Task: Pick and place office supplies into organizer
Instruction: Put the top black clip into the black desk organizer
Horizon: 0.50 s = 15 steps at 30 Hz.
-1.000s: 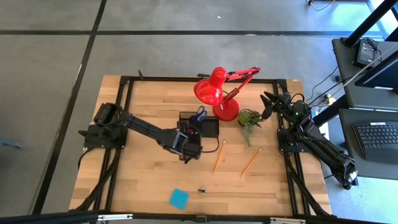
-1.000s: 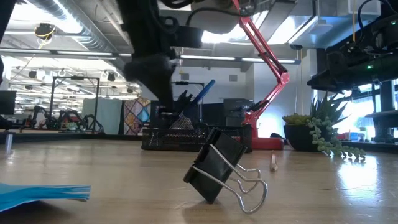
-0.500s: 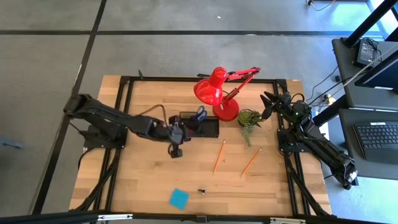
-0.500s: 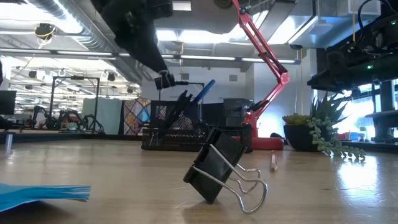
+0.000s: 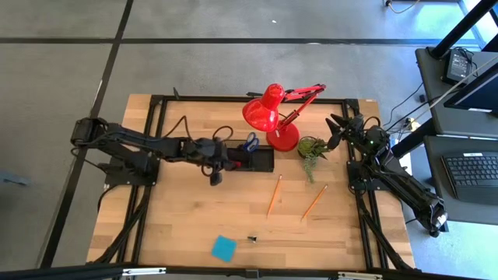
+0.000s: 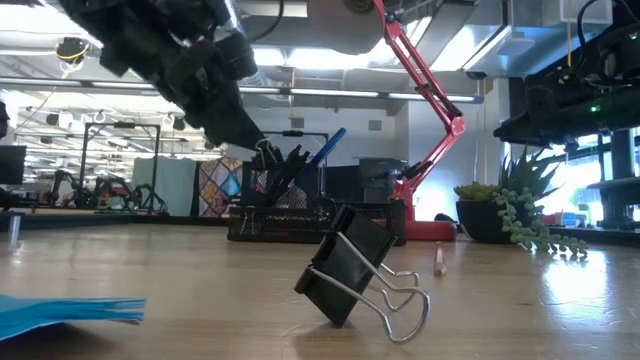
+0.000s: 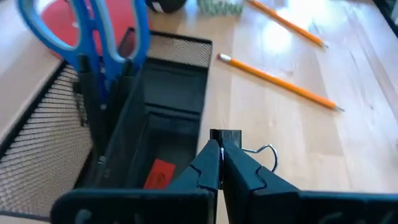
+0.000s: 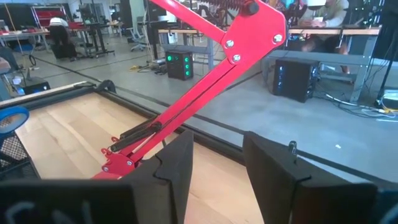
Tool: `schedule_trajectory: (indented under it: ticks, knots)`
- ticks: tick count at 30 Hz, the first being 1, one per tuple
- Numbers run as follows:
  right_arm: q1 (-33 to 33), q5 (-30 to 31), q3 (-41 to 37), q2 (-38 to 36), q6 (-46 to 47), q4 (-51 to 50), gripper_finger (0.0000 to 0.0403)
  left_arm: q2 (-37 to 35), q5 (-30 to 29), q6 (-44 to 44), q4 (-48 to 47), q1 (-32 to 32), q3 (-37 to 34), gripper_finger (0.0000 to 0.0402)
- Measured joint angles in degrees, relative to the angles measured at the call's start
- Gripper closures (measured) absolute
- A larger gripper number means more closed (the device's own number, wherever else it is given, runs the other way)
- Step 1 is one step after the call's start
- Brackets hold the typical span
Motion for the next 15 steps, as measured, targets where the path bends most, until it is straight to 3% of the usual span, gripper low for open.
schedule_trajectory:
  ticks: [15]
  knots:
    - [-0.02,0.00,-0.04,0.02,2.58,-0.07,0.0258,0.15,-2.28,7.59,0.88,0.83,-0.76,0.0398]
